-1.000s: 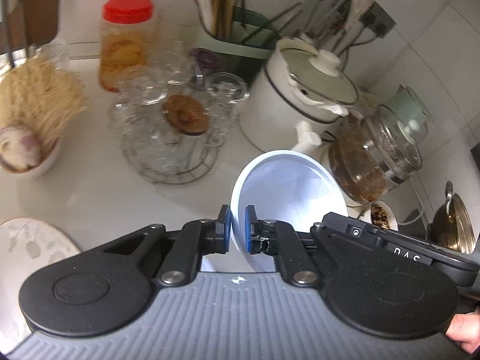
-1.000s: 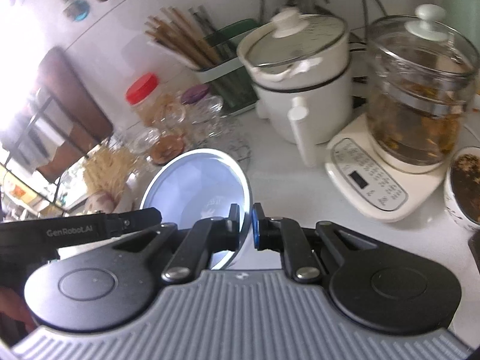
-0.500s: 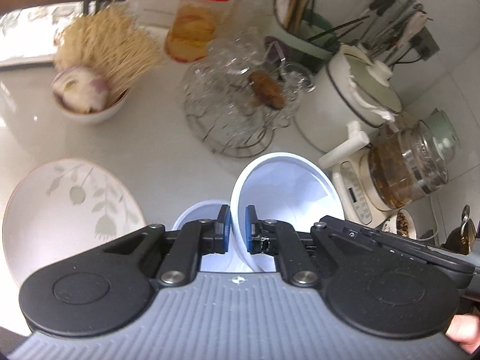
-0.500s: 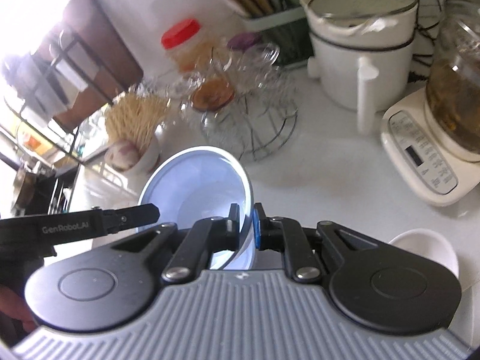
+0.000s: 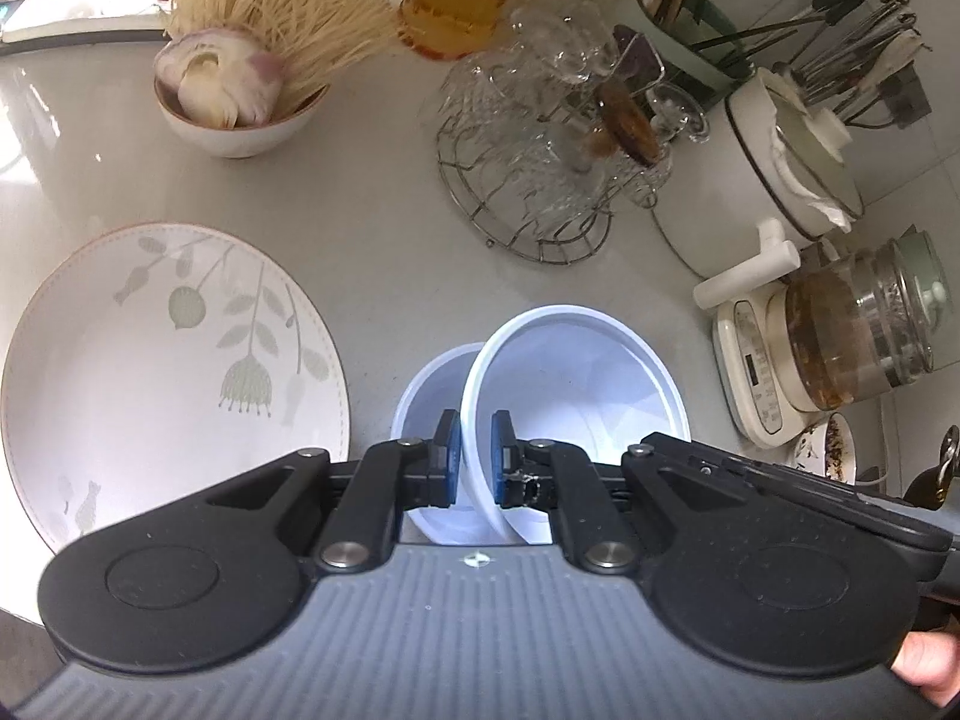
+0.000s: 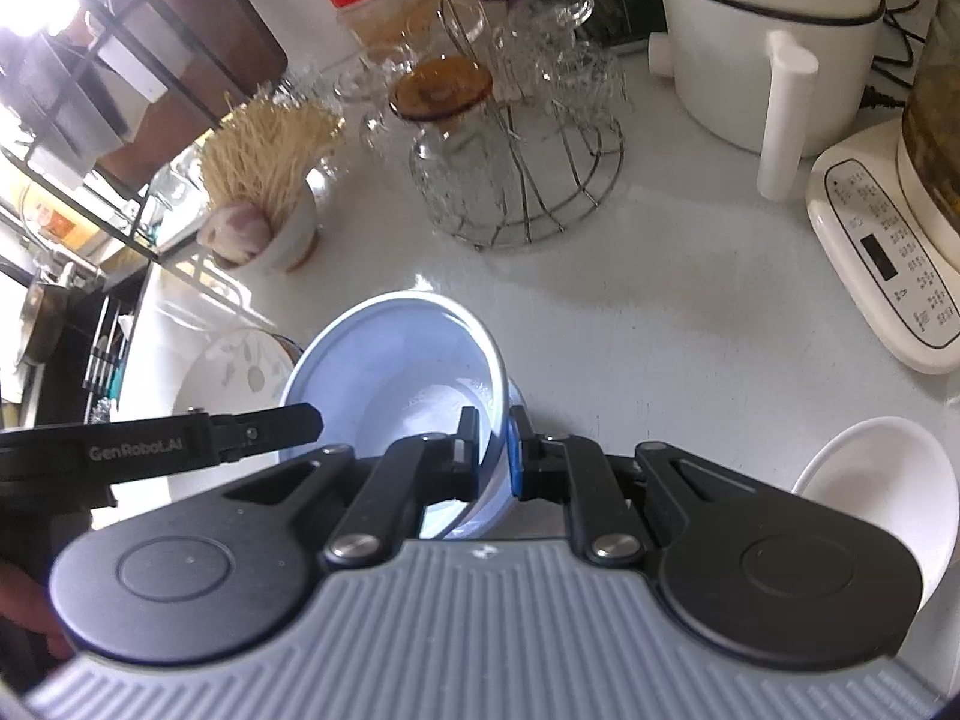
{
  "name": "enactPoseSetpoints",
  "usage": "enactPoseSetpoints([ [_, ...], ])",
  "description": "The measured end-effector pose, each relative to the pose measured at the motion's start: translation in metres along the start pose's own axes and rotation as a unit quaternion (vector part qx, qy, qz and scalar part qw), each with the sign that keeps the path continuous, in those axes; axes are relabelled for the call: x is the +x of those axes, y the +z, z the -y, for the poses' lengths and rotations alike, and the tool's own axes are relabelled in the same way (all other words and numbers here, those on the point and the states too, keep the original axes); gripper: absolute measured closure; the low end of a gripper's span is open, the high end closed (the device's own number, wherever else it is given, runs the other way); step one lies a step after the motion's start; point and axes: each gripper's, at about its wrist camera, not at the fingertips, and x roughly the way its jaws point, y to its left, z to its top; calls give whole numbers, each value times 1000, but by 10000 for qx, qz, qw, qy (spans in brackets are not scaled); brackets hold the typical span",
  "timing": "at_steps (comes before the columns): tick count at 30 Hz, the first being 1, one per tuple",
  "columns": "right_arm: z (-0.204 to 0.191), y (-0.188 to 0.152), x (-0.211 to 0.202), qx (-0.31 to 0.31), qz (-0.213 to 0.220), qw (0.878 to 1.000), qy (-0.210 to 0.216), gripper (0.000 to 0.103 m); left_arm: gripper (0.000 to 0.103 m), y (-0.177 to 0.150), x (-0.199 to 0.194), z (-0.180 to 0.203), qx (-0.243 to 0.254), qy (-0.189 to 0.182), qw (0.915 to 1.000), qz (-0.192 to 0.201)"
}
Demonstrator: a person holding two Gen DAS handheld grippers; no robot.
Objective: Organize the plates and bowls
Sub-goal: 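Open both grippers and release the stacked blue bowl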
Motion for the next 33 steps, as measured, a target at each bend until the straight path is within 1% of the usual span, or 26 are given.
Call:
enactPoseSetpoints([
  [3, 0, -1, 6, -10, -46, 10000, 30, 90, 93, 0, 3, 0, 35, 98, 9999, 0],
  [10, 0, 2, 21, -33, -173, 9998, 94, 90, 93, 3, 12, -9, -77, 194, 9998, -15],
  [14, 1, 2, 30, -62, -295, 9995, 102, 90, 93, 1, 16, -7, 5, 310, 9995, -28],
  [19, 3, 0, 33, -16, -334, 9993, 150, 90, 93, 1, 20, -13, -81, 296, 9995, -93],
  [21, 3, 2, 32, -19, -279, 9994, 187, 90, 93, 2, 21, -14, -94, 265, 9995, -121],
  [23, 4, 3, 30, -3, -224, 9994, 244, 90, 87, 3, 20, -14, -77, 311, 9994, -133],
  [25, 5, 5, 29, -19, -229, 9994, 256, 89, 67, 5, 18, -13, -61, 368, 9992, -147],
  [26, 5, 6, 29, -34, -287, 9993, 221, 89, 65, 5, 16, -12, -47, 351, 9993, -136],
  [28, 5, 6, 26, -52, -289, 9994, 195, 89, 64, 8, 12, -9, 48, 330, 9994, -87],
  [33, 9, 9, 12, 25, -85, 9999, 130, 88, 64, 16, 3, 3, 256, 265, 9993, 16],
])
